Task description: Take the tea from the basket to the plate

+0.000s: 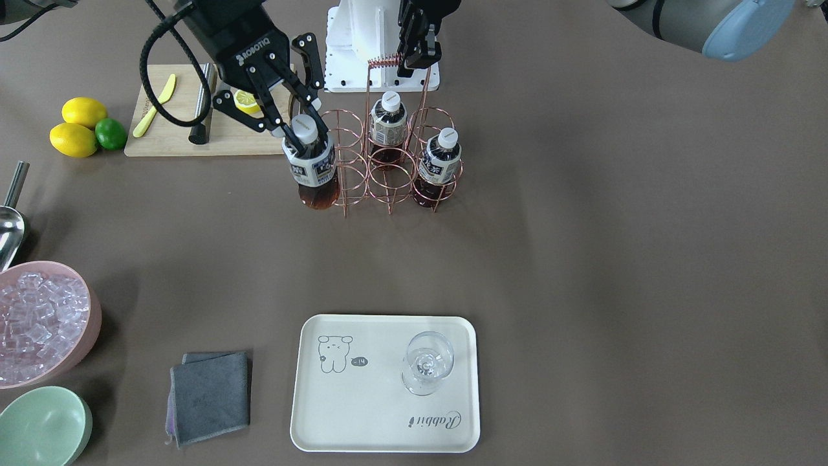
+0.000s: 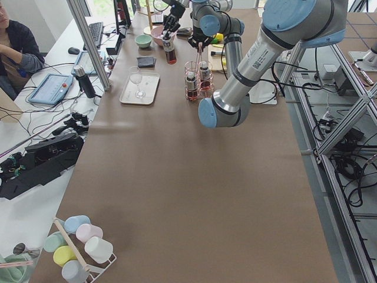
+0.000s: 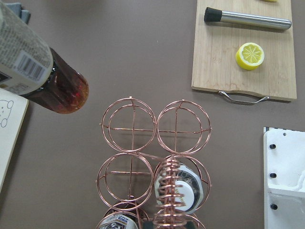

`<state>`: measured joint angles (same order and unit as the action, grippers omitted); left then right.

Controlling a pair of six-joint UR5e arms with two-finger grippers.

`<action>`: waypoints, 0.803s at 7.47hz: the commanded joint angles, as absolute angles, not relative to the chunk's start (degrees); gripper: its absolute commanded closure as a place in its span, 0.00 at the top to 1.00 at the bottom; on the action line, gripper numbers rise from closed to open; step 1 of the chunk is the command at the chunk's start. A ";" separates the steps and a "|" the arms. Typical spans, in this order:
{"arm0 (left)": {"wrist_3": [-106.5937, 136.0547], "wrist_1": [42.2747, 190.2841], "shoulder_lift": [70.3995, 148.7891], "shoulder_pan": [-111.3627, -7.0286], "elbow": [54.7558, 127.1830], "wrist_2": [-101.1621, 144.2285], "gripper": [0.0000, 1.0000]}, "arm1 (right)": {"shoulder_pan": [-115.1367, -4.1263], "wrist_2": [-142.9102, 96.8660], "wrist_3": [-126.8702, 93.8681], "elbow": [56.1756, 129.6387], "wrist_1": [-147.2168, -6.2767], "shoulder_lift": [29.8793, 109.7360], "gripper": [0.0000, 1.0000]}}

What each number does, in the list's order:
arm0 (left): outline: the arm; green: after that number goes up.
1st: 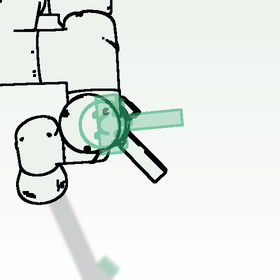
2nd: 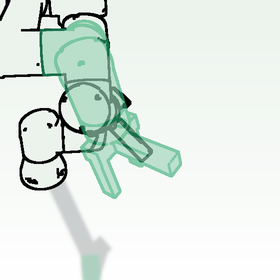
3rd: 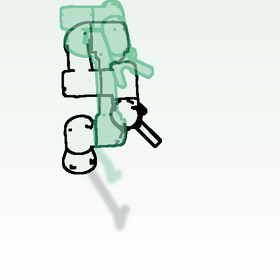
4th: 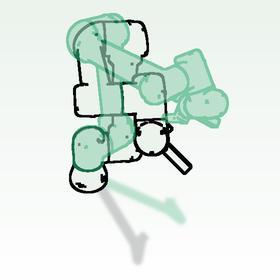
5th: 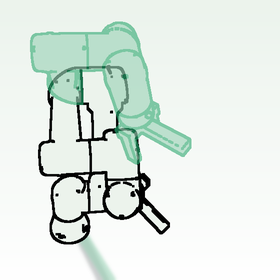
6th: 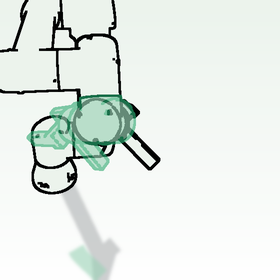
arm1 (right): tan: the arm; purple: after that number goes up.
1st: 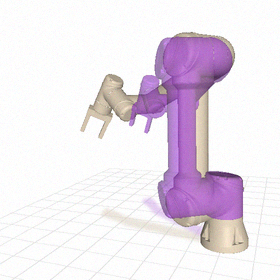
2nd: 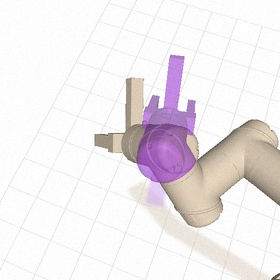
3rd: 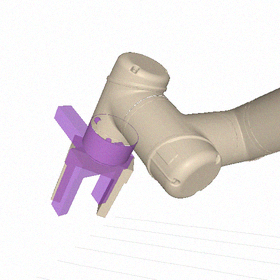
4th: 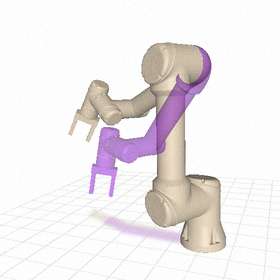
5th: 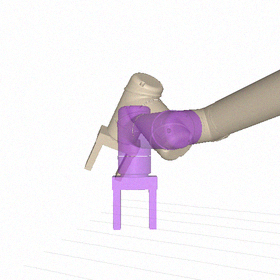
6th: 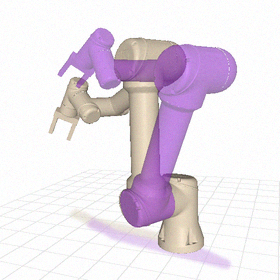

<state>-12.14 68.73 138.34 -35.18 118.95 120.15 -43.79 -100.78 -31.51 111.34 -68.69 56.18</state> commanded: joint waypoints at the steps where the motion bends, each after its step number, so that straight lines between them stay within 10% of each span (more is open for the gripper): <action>1: -12.48 68.64 138.25 -35.59 119.35 120.23 0.00 | -44.12 -94.50 -31.38 92.89 -49.21 54.07 0.00; 6: -14.84 68.29 137.55 -43.22 120.24 122.33 0.00 | -46.05 -94.13 -35.51 76.49 -43.00 44.74 0.00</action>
<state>-13.06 68.44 137.94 -40.39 120.11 121.05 -45.93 -94.33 -35.19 80.13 -45.19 45.37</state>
